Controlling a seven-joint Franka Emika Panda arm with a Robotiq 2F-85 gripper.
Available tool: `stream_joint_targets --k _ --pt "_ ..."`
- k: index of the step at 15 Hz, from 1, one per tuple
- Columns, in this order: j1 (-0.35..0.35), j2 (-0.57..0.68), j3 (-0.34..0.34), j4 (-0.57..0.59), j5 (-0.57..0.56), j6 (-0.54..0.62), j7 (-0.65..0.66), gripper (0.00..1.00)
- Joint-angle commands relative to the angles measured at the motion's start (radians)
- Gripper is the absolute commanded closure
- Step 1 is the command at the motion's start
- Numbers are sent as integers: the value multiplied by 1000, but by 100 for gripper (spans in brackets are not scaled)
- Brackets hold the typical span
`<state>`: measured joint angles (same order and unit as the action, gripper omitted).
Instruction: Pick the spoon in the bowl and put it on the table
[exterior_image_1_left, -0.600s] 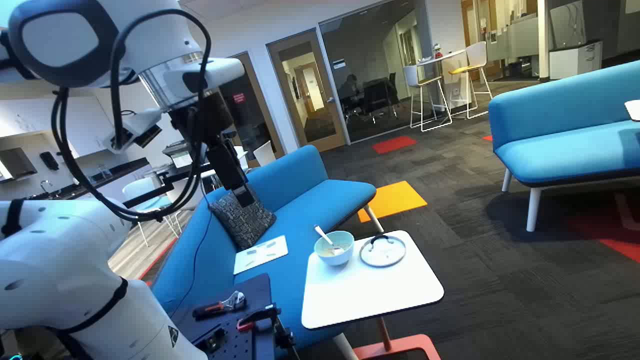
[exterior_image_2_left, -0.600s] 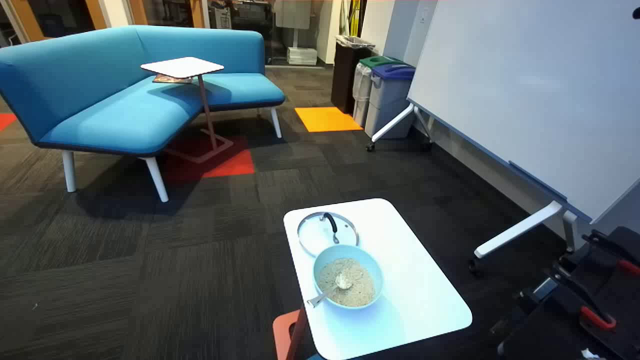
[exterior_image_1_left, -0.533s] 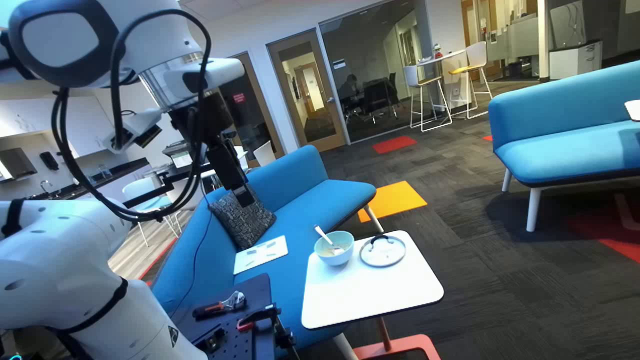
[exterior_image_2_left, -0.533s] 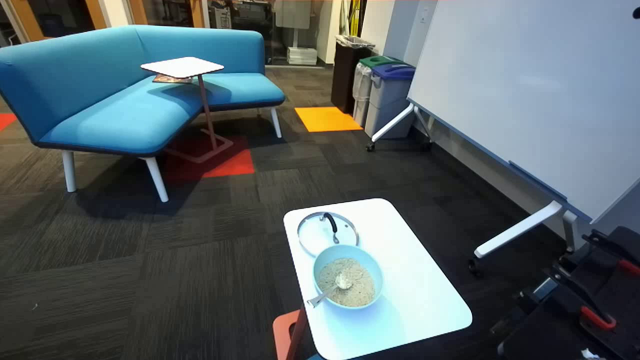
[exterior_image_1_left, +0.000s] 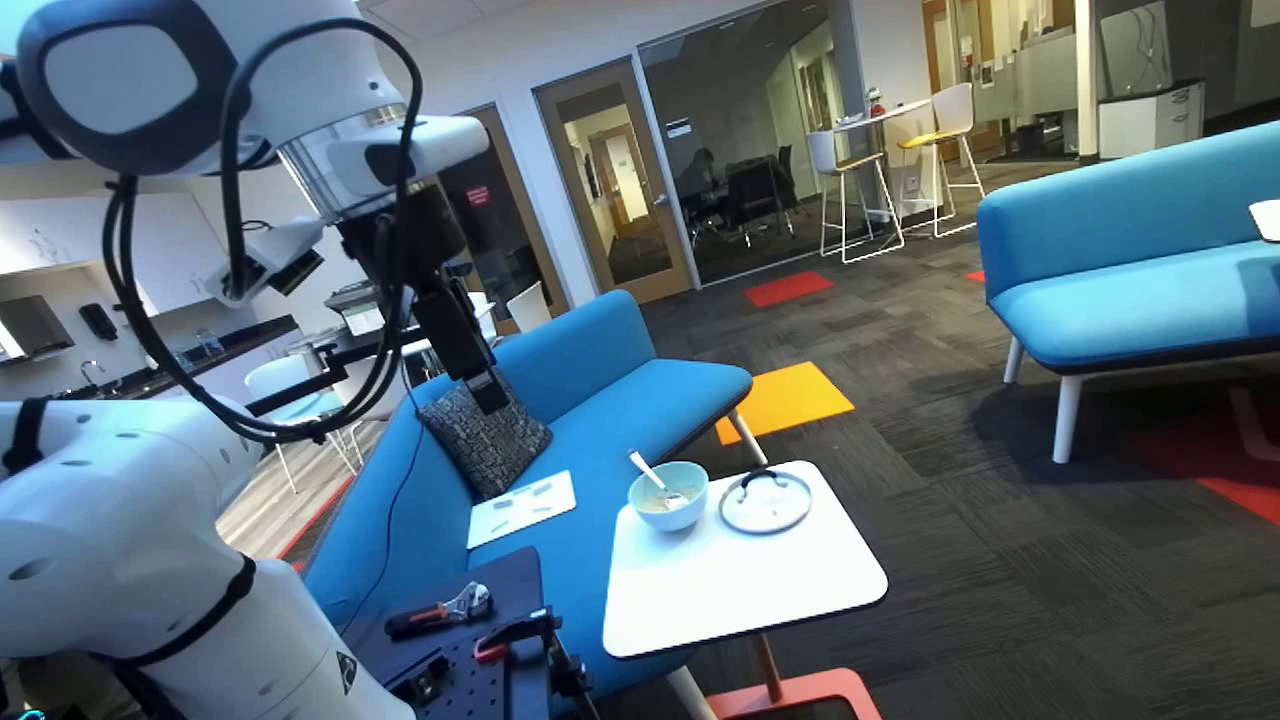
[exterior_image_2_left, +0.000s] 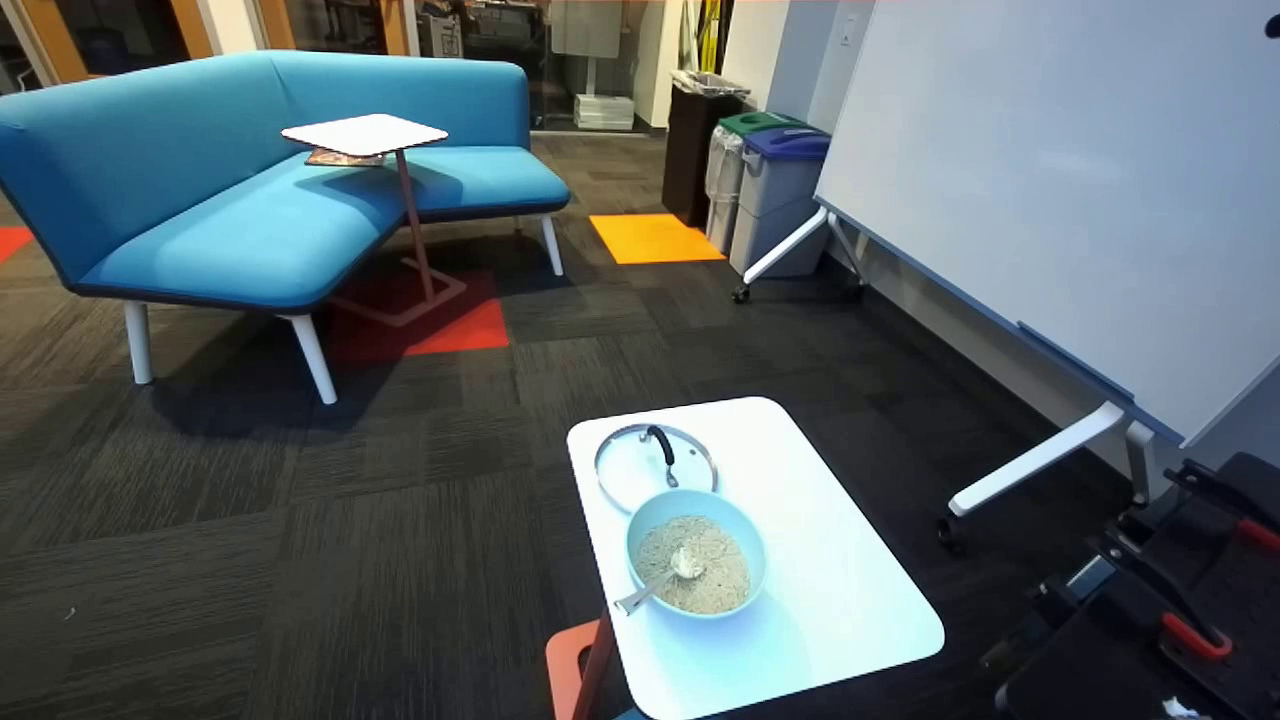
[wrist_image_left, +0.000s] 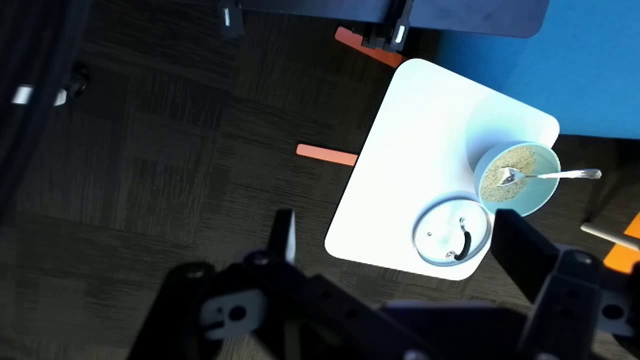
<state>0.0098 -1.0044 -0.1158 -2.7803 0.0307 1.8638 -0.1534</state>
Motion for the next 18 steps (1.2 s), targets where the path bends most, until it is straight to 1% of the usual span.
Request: stream_joint_targets --k 1,2,3,5,7,10,13,16,18 --pt "-5 1 4 2 4 -2 -3 0" --pt "-5 1 4 2 4 -2 -3 0" --pt "-5 15 19 5 5 14 16 0" --pt "14 42 34 14 33 38 37 0" --pt "39 91 71 28 95 74 85 0" --pt "75 183 167 41 188 167 202 0" --pt "107 307 276 70 253 275 346 0" --pt "120 439 362 121 281 334 490 0" --pt "129 521 398 160 292 357 572 0"
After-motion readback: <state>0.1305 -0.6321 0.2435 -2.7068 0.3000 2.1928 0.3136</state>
